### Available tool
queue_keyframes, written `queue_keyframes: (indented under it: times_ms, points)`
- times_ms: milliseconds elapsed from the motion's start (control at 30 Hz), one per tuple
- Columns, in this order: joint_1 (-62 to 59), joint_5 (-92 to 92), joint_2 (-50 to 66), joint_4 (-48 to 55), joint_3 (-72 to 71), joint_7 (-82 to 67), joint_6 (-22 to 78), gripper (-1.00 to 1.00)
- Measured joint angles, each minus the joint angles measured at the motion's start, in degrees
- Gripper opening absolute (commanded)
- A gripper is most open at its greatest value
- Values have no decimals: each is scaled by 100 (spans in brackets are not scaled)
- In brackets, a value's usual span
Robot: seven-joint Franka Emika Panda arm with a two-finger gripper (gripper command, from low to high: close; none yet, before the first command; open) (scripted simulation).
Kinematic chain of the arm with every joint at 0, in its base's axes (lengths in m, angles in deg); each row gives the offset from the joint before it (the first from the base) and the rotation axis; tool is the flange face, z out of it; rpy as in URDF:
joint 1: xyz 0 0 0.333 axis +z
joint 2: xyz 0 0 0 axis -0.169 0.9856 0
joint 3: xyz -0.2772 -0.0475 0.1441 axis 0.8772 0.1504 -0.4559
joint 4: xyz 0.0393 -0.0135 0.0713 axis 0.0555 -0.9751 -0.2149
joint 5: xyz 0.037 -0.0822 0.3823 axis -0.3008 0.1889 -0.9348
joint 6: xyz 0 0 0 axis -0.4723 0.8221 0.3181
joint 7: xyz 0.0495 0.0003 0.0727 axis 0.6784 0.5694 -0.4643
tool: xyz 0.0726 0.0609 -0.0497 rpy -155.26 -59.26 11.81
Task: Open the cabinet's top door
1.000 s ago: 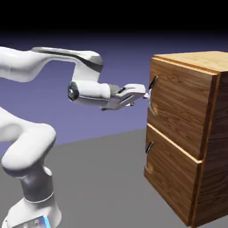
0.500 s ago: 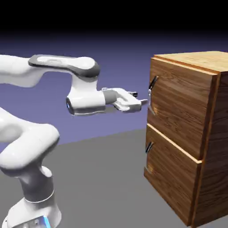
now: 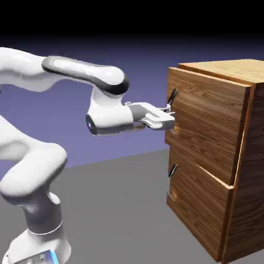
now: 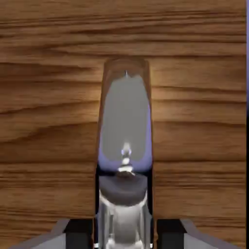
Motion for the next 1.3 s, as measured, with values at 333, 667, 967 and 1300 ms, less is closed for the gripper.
queue_keyframes:
  times_ms: [333, 667, 967, 1300]
  points:
    - [833, 2483, -843, -1023, 1710, 1038, 929, -100]
    - [717, 4962, -1410, -1515, 3368, 1780, 2136, -100]
    - [261, 7205, -1121, -1338, 5062, 1971, 3676, -100]
    - [542, 9448, 462, -4, 7135, 1576, 5879, -100]
